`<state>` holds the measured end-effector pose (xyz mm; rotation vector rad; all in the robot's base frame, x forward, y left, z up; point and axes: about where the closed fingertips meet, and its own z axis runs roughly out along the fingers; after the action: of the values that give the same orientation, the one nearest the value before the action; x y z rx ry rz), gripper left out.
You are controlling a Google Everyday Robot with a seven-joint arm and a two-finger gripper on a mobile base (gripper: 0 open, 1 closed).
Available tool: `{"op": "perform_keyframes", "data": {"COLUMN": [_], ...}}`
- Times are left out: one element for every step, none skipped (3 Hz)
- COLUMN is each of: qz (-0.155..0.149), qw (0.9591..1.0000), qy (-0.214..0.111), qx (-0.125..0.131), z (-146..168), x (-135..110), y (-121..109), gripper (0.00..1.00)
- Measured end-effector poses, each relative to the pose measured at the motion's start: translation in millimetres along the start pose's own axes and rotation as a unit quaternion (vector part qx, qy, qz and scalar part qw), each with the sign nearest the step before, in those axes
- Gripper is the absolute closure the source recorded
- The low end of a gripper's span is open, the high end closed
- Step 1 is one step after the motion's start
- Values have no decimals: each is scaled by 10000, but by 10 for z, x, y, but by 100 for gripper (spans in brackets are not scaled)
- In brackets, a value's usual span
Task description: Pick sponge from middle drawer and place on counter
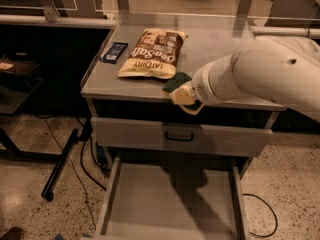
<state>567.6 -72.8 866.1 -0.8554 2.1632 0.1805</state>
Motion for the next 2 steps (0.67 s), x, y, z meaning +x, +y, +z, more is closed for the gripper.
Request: {"op": "perform_keyframes", "data": {"qz": [-122,-32], "qw": [9997,9998], "qy": [-131,0], "qx": [175,196], "z": [18,123], "x": [-314,-199], "y": [-171,-212], "gripper": [100,100]}}
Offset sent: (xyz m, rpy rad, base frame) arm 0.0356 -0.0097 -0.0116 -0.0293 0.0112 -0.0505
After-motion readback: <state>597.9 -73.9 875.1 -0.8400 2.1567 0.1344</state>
